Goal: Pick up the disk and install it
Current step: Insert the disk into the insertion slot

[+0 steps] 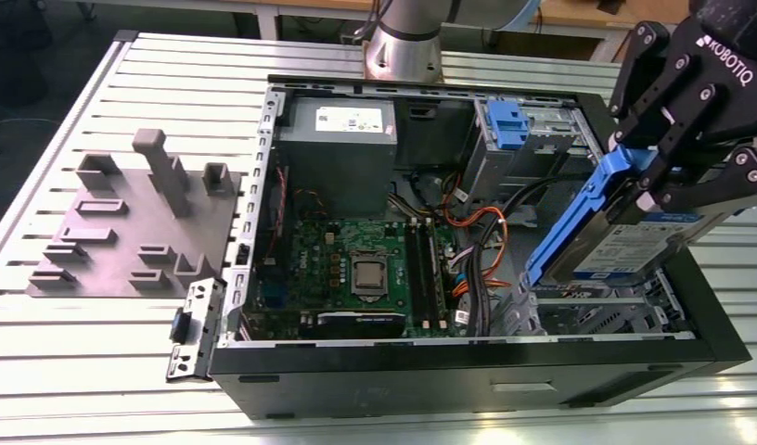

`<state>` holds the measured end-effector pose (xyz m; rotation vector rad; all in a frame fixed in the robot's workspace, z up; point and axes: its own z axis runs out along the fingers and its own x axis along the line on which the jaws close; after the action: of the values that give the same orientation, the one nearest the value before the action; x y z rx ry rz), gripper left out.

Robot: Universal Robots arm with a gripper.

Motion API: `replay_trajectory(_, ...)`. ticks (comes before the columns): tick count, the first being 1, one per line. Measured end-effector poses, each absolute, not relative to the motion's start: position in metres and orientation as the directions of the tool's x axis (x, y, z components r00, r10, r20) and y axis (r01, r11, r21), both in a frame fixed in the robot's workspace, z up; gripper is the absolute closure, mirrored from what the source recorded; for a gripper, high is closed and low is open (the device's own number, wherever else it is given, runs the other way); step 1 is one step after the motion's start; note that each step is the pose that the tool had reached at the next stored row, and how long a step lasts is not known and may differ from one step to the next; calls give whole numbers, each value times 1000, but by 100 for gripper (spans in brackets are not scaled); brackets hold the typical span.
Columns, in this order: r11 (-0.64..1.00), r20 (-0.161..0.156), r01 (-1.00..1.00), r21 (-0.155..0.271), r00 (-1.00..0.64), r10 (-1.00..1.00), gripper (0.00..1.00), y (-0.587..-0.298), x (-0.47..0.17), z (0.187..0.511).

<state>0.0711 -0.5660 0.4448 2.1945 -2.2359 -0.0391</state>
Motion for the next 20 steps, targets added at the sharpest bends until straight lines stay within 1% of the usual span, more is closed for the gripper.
replay_trajectory(20,21,-12,-999,24,-22,-1000,63,-566,77,436)
